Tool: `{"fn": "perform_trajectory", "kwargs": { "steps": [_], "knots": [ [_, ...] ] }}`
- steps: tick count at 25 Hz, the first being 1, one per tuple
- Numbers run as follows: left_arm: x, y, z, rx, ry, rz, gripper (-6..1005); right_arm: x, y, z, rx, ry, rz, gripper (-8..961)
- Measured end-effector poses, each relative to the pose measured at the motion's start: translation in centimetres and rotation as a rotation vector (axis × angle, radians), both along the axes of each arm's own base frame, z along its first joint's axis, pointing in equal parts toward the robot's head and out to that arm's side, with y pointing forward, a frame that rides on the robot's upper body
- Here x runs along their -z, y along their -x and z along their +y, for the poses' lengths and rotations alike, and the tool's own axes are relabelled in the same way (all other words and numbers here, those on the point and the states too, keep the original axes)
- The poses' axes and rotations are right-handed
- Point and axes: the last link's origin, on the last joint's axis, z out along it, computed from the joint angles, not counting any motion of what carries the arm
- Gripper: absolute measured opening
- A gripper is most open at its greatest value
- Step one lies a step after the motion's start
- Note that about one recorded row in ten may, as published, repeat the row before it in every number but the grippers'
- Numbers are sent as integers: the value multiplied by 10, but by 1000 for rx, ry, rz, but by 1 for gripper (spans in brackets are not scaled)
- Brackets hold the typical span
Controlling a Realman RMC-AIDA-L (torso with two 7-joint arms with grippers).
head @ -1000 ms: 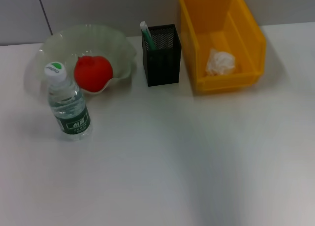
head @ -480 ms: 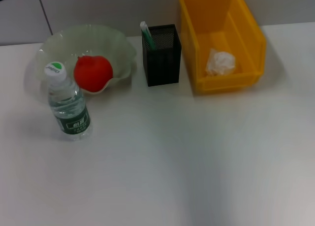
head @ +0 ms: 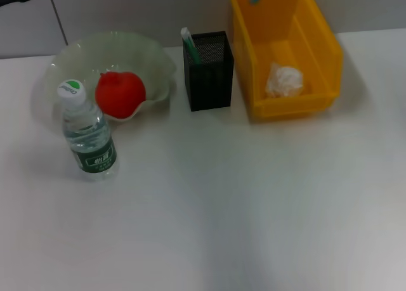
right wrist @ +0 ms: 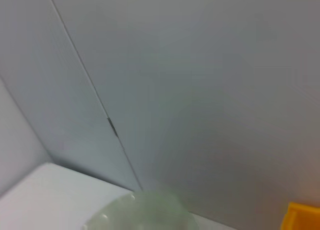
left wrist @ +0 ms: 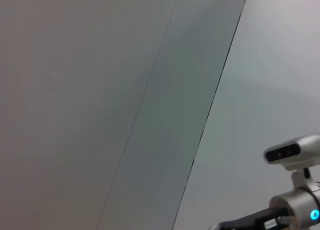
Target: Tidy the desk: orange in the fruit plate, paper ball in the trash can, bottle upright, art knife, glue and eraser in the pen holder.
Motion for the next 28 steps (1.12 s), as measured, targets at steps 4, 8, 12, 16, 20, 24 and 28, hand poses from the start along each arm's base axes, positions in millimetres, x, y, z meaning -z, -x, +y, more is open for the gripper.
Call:
{"fn": "perform_trajectory", "kwargs": {
  "steps": [4, 8, 12, 16, 20, 24, 28],
  "knots": [
    [-1, -1, 2, 0, 4, 8, 395, 18, 5, 12, 25, 3, -74, 146],
    [1, 0, 2, -2, 10, 27, 395, 40, 16, 24, 15, 24, -99, 146],
    [2, -1, 2, 1, 9, 29, 394, 55, 22, 29, -3, 23, -123, 145],
    [2, -1, 1, 4, 9, 29, 393, 74, 28, 35, -14, 40, -146, 145],
    [3, 0, 1, 5, 8, 29, 393, 92, 30, 42, -2, 60, -193, 146],
    [5, -1, 1, 11, 7, 29, 392, 101, 30, 44, 0, 75, -224, 146],
    [5, -2, 1, 14, 7, 28, 391, 108, 28, 44, 7, 87, -256, 146]
  ]
}}
